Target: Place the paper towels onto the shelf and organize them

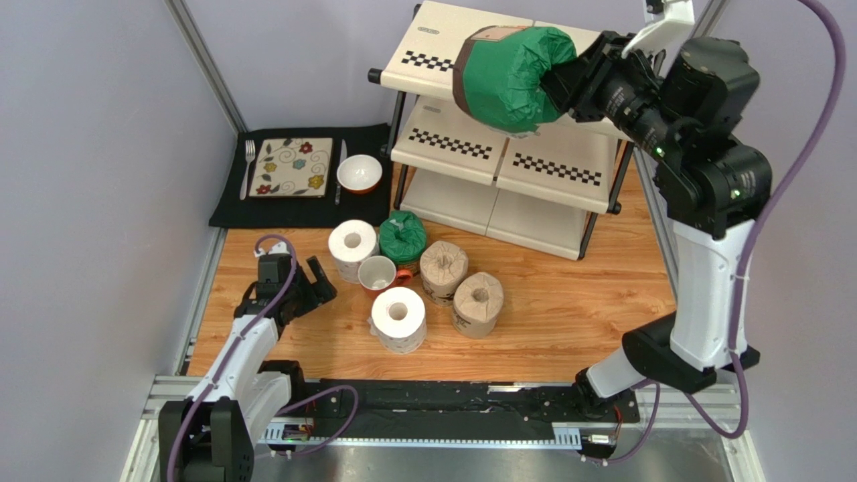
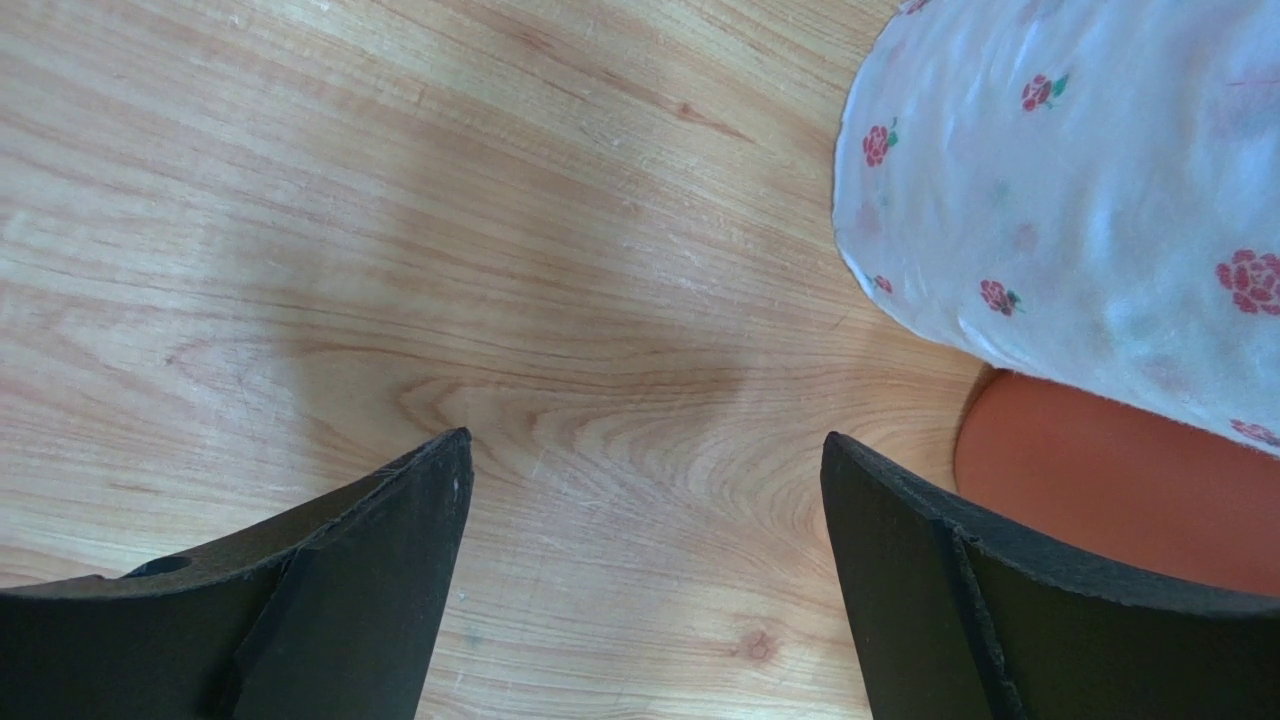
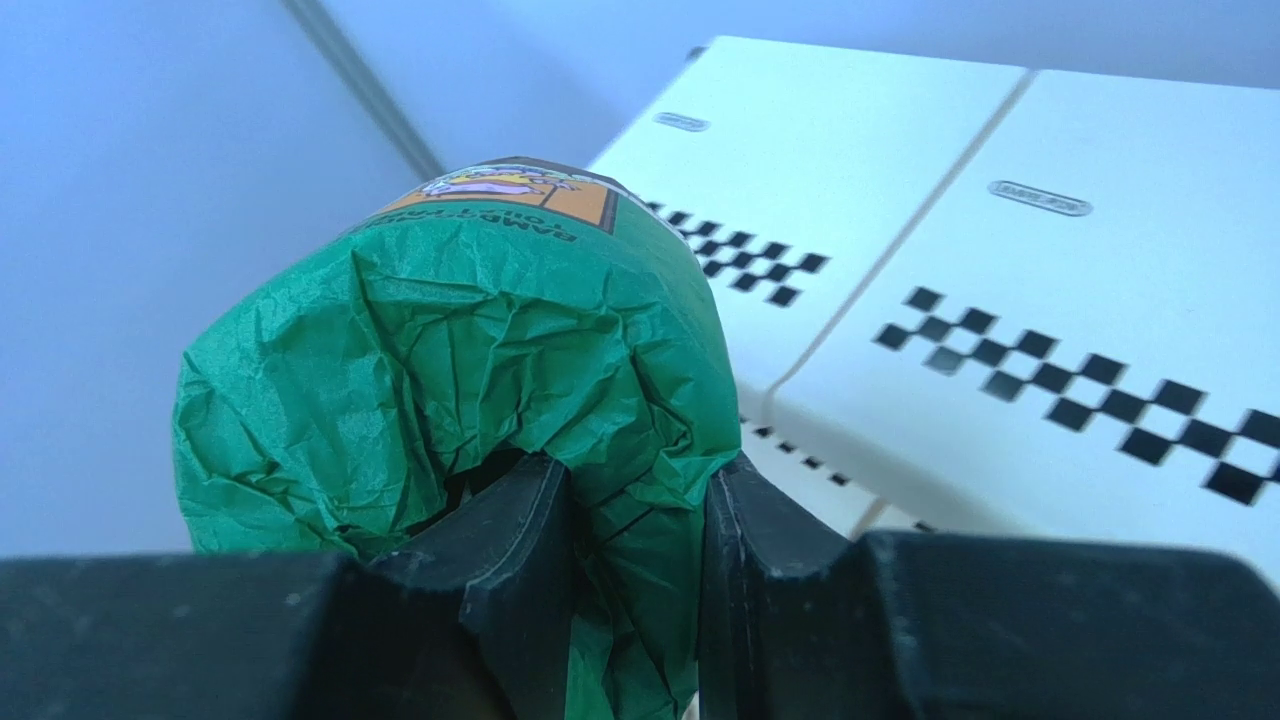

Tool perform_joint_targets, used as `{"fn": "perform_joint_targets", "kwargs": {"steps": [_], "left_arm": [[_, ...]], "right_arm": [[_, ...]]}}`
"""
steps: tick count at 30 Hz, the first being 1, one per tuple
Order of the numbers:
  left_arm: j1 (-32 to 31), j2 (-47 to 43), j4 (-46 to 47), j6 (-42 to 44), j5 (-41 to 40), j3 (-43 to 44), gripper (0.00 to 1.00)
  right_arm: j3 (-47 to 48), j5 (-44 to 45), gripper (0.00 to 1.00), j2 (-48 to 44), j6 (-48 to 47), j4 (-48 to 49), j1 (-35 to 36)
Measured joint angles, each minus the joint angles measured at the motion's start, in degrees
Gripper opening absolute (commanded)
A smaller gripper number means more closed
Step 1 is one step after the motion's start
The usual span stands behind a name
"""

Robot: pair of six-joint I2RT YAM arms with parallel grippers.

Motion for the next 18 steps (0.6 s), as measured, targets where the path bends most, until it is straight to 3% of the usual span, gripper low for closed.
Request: {"fn": "perform_joint_targets", "kwargs": {"steps": [7,18], "left_arm": [[0.0,-1.3,-1.2,0.7,-0.9,0.8,0.94],[0.0,-1.3,-2.0,1.1,-1.5,0.8,0.94]], "right_arm": [[0.2,9.0,0.18,6.3,-1.9,0.1,-4.1],[2.3,10.6,0.18,9.2,-3.5,5.6,-5.6]]}}
